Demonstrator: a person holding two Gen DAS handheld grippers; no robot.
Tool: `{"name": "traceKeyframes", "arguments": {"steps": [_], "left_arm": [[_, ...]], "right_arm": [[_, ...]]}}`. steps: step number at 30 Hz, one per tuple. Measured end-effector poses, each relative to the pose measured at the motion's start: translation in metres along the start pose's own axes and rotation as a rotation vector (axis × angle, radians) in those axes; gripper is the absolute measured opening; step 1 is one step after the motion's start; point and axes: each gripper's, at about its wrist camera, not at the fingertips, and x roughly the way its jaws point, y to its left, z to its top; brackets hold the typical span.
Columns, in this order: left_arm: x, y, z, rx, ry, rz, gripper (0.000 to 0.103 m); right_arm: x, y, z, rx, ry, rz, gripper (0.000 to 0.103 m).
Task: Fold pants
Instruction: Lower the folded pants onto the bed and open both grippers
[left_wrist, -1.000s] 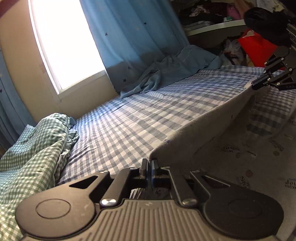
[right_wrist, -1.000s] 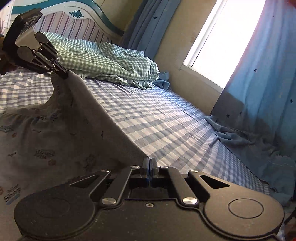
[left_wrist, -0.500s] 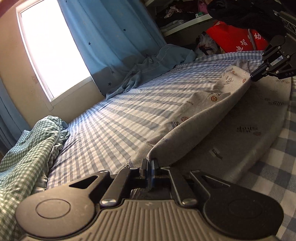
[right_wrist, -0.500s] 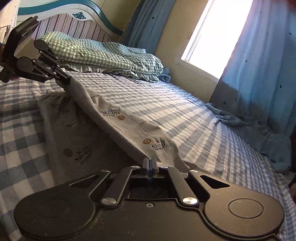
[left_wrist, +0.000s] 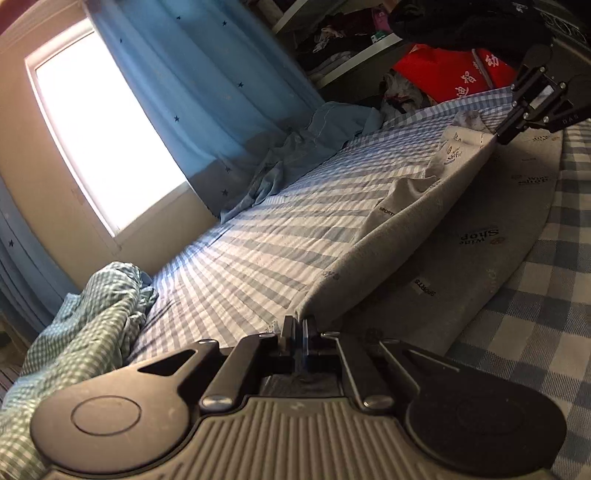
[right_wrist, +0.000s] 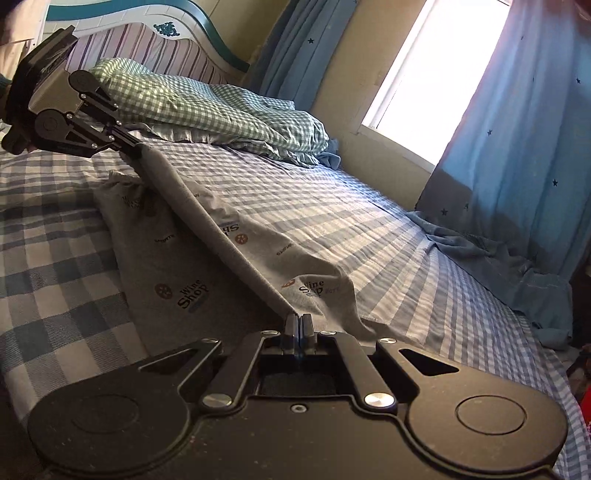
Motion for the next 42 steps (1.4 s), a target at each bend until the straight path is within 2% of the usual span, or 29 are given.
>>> {"name": "traceKeyframes", "arguments": {"steps": [3,6,12,18,21,22,23,24,25,26,27,28,32,34,39,42], "left_arm": [[-0.009,-0.005,-0.008,0.061,0.003,-0.019,0.002],[-0.012,-0.013,-0.019,0.081,0.025,-0.038,0.002],[-0.007,-0.025,-0.031,0.060,0.059,-0.070,0.002],[-0.001,-0.025,-0.040,0.028,0.104,-0.104,0.003],[-0.002,-0.022,-0.040,-0.029,0.117,-0.105,0.011],[-0.003,-0.019,-0.039,-0.057,0.124,-0.105,0.025],[-0.005,-0.017,-0.038,-0.086,0.128,-0.108,0.046],[-0.007,-0.016,-0.037,-0.112,0.126,-0.114,0.055],[-0.010,-0.015,-0.035,-0.148,0.122,-0.115,0.071],[-0.013,-0.015,-0.033,-0.172,0.125,-0.109,0.082],[-0.016,-0.017,-0.030,-0.197,0.124,-0.103,0.086],[-0.020,-0.020,-0.027,-0.215,0.123,-0.092,0.091],[-0.031,-0.034,-0.008,-0.303,0.122,-0.018,0.103],[-0.037,-0.045,0.006,-0.362,0.099,-0.003,0.103],[-0.029,-0.078,0.052,-0.455,0.050,-0.076,0.103],[-0.009,-0.105,0.085,-0.436,0.034,-0.151,0.103]], "right_arm": [[-0.010,0.010,0.001,-0.036,0.009,0.024,0.000],[-0.016,0.023,-0.002,-0.054,0.031,0.054,0.000],[-0.009,0.041,-0.017,-0.032,0.091,0.079,0.000],[-0.001,0.055,-0.029,-0.063,0.128,0.078,0.000],[-0.002,0.055,-0.031,-0.043,0.121,0.068,0.003],[-0.002,0.055,-0.032,-0.029,0.118,0.061,0.008],[-0.004,0.053,-0.033,-0.012,0.114,0.055,0.013],[-0.006,0.051,-0.034,0.008,0.107,0.051,0.017],[-0.008,0.049,-0.035,0.031,0.099,0.040,0.029],[-0.011,0.047,-0.036,0.059,0.091,0.031,0.042],[-0.014,0.044,-0.038,0.088,0.084,0.025,0.048],[-0.017,0.041,-0.040,0.119,0.073,0.019,0.059],[-0.036,0.034,-0.049,0.233,0.026,-0.051,0.093],[-0.046,0.031,-0.055,0.293,-0.003,-0.089,0.102],[-0.068,0.012,-0.077,0.501,-0.039,-0.179,0.102],[-0.085,-0.008,-0.095,0.625,-0.050,-0.237,0.102]]}}
